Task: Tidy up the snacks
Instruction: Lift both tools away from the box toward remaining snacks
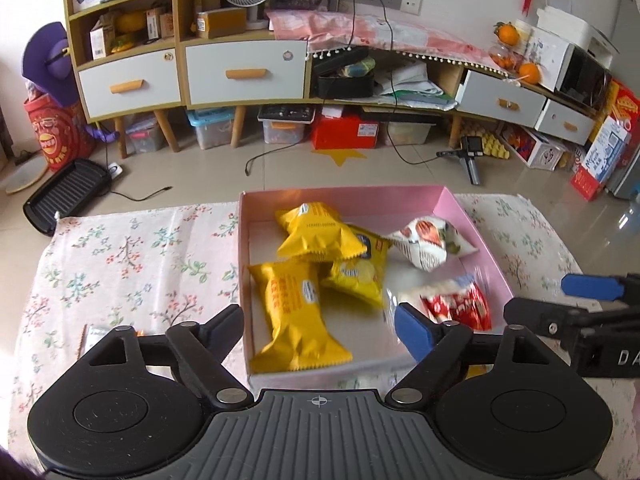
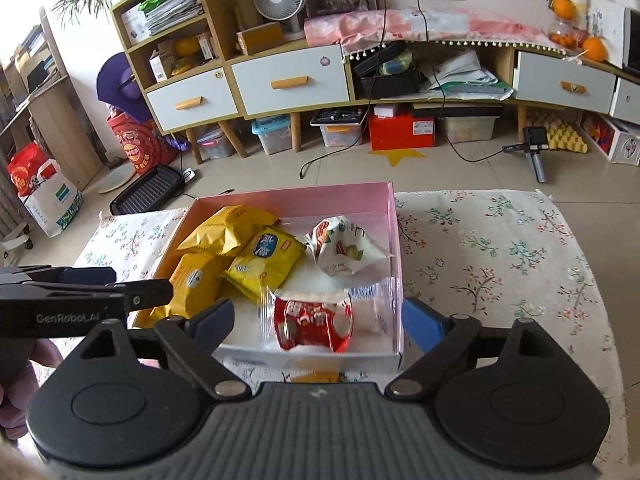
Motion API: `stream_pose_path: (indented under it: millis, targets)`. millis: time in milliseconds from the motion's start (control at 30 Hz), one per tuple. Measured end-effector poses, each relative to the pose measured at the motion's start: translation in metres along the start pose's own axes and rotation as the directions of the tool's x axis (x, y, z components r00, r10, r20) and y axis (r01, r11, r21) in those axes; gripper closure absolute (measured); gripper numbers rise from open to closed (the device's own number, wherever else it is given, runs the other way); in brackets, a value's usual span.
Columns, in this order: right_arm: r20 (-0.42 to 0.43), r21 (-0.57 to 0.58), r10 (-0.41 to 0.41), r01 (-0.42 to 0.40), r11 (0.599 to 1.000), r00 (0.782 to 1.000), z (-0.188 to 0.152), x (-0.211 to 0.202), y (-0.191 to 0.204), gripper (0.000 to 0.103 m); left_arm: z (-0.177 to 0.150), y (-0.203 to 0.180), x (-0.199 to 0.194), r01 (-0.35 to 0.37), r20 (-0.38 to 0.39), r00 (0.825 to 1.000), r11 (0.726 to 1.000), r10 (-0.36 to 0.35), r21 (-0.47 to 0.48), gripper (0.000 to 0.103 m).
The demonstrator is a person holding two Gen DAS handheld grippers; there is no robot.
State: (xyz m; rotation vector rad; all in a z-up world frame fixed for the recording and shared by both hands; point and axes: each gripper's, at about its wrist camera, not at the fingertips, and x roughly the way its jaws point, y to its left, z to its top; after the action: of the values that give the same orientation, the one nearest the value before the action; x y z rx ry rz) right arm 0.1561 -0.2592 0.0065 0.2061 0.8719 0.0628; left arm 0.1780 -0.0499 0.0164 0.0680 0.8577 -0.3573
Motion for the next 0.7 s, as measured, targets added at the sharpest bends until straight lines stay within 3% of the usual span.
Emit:
stream_pose_path:
  millis: [700]
  targets:
    - [0.026,-0.096,0.001,0.001,0.995,1.000,-0.035,-0.029,0.021,0.000,-0.064,0.026,-0.041,-0.024,-0.017,1.000,1.000,0.024,-0.020,0.006]
